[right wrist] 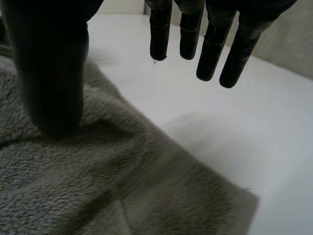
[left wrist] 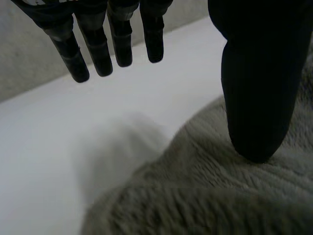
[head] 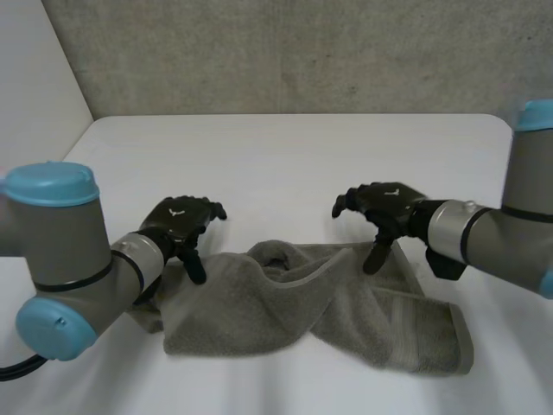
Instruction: Fold the laundry
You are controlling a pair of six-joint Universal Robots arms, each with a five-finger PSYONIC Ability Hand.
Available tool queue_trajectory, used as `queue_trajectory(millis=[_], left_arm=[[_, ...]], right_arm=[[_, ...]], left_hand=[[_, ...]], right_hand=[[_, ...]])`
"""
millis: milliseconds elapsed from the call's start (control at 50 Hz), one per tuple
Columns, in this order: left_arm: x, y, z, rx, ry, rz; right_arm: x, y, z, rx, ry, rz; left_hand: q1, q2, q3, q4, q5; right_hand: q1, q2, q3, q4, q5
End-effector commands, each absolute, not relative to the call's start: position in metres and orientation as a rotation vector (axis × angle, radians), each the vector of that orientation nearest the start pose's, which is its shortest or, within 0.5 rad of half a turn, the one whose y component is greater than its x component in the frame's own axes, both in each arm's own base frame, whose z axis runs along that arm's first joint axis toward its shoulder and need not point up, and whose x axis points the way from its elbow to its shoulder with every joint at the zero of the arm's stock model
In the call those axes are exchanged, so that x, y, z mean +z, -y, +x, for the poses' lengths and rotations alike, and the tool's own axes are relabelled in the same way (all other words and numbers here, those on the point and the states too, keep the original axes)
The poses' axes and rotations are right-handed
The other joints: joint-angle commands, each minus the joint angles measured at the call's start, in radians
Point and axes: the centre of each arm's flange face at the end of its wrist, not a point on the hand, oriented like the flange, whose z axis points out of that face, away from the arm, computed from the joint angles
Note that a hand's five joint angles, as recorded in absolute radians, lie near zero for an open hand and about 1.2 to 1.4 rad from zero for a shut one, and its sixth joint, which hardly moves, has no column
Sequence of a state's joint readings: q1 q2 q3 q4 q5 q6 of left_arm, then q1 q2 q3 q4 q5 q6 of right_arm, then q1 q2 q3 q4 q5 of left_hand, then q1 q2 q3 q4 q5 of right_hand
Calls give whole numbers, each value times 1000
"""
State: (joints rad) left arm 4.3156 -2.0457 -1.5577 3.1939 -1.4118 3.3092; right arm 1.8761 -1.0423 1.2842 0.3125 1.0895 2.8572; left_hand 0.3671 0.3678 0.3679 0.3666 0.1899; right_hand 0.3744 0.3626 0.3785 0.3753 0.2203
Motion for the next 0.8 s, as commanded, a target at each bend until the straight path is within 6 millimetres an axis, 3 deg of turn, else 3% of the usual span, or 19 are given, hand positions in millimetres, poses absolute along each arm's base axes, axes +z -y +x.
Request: queue_trajectory(millis=[20, 80, 180, 200, 280, 380, 460, 520, 560, 600, 620, 660, 680, 700, 720, 740, 760, 780, 800], left_arm=[[147, 274, -275, -1753, -2765, 977], [144, 274, -276, -1745, -2782, 999], [137, 275, -278, -1729, -2797, 1016], [135, 276, -278, -1729, -2795, 1017], [132, 280, -280, -1725, -2800, 1018], [129, 283, -283, -1729, -2806, 1034], [129, 283, -289, -1751, -2817, 1086], [130, 285, -291, -1766, -2815, 1098], [136, 293, -295, -1819, -2785, 1099], [143, 299, -298, -1862, -2755, 1093], [143, 299, -298, -1862, -2754, 1093], [170, 319, -305, -2026, -2637, 1064], [170, 319, -305, -2027, -2636, 1064], [195, 332, -308, -2151, -2530, 1004], [195, 333, -308, -2153, -2529, 1004], [230, 347, -308, -2299, -2380, 882], [230, 348, -308, -2300, -2379, 881], [273, 359, -303, -2452, -2198, 707], [307, 362, -296, -2569, -2053, 545]], right_arm=[[172, 276, 288, -1211, -2154, -1045], [168, 275, 291, -1196, -2154, -1055], [164, 271, 299, -1182, -2139, -1082], [164, 271, 299, -1182, -2139, -1082], [173, 272, 300, -1213, -2119, -1085], [185, 277, 302, -1269, -2096, -1087], [195, 283, 304, -1321, -2068, -1089], [211, 290, 307, -1391, -2027, -1091], [222, 294, 308, -1436, -1999, -1092], [253, 300, 311, -1556, -1920, -1088], [254, 300, 311, -1557, -1919, -1088], [291, 306, 315, -1706, -1807, -1084], [291, 306, 315, -1707, -1806, -1084], [307, 309, 315, -1783, -1764, -1074], [307, 309, 315, -1784, -1764, -1074], [329, 314, 315, -1907, -1695, -1053], [357, 320, 315, -2081, -1596, -1002], [357, 320, 315, -2082, -1595, -1001], [384, 323, 314, -2256, -1480, -929]], left_hand=[[207, 206, 206, 208, 210], [222, 221, 221, 223, 225], [219, 219, 218, 220, 222], [219, 219, 218, 220, 222], [222, 221, 221, 223, 225], [313, 312, 312, 314, 316], [565, 564, 564, 565, 567], [689, 688, 688, 690, 692], [1004, 1004, 1004, 1005, 1007], [1029, 1028, 1028, 1029, 1032], [1029, 1028, 1028, 1030, 1032], [1029, 1028, 1028, 1030, 1032], [1029, 1028, 1028, 1030, 1032], [1029, 1028, 1028, 1030, 1032], [1029, 1028, 1028, 1030, 1032], [1029, 1028, 1028, 1030, 1032], [1029, 1028, 1028, 1030, 1032], [1029, 1028, 1028, 1030, 1032], [1029, 1028, 1028, 1030, 1032]], right_hand=[[150, 162, 146, 150, 130], [204, 216, 200, 203, 183], [661, 673, 657, 660, 640], [662, 674, 658, 661, 641], [995, 1007, 991, 994, 975], [1022, 1034, 1018, 1021, 1001], [1022, 1034, 1018, 1021, 1001], [1022, 1034, 1018, 1021, 1001], [1022, 1034, 1018, 1021, 1001], [1022, 1034, 1018, 1021, 1001], [1022, 1034, 1018, 1021, 1001], [1022, 1034, 1018, 1021, 1001], [1022, 1034, 1018, 1021, 1001], [1022, 1034, 1018, 1021, 1001], [1022, 1034, 1018, 1021, 1001], [1022, 1034, 1018, 1021, 1001], [1022, 1034, 1018, 1021, 1001], [1022, 1034, 1018, 1021, 1001], [1022, 1034, 1018, 1021, 1001]])
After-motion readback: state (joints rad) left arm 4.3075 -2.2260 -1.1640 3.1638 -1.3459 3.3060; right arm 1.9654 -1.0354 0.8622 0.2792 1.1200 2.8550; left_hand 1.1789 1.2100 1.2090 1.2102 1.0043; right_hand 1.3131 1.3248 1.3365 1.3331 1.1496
